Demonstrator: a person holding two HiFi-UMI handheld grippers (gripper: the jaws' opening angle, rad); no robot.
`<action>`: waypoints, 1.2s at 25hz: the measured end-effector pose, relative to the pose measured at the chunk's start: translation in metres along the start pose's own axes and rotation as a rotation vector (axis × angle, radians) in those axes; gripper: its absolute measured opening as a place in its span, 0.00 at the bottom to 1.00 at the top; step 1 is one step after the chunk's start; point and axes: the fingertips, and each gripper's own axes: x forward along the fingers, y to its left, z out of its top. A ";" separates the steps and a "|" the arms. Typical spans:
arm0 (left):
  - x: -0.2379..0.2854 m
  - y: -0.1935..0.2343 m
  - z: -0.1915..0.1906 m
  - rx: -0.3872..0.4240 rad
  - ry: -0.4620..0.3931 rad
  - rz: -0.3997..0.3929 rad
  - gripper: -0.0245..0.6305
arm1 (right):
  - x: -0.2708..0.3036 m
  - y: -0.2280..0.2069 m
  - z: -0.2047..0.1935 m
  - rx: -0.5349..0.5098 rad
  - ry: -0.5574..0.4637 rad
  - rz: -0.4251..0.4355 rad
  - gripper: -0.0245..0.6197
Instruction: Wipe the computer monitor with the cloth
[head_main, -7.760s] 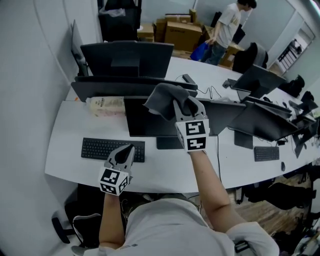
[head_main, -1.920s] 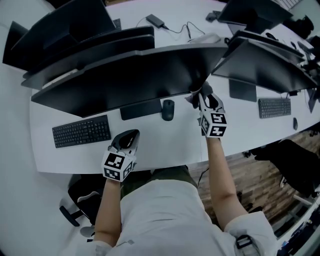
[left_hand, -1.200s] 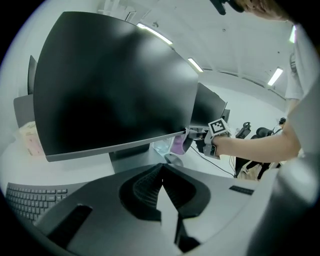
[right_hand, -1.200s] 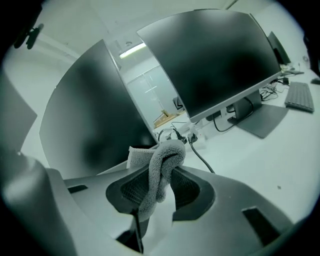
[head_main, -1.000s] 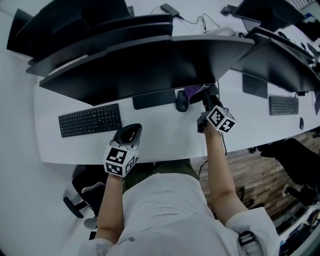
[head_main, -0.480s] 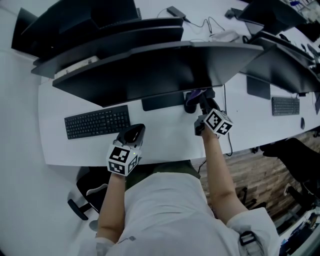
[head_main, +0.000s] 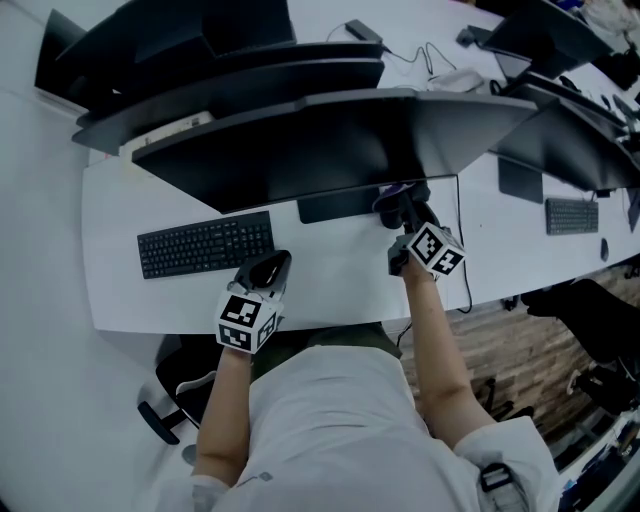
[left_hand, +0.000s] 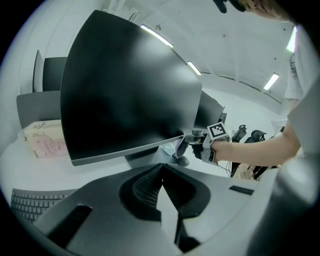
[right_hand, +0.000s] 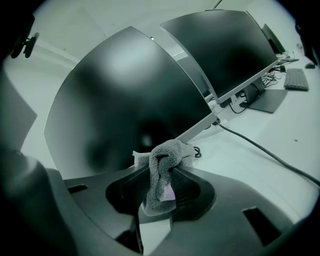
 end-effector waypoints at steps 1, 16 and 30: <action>-0.002 0.002 -0.001 -0.001 0.000 0.000 0.04 | 0.000 0.003 -0.001 -0.001 -0.001 -0.001 0.23; -0.027 0.040 -0.015 -0.009 -0.005 -0.008 0.04 | 0.013 0.064 -0.045 -0.042 0.043 0.058 0.23; -0.049 0.073 -0.027 -0.026 -0.011 -0.020 0.04 | 0.029 0.135 -0.096 -0.048 0.104 0.147 0.23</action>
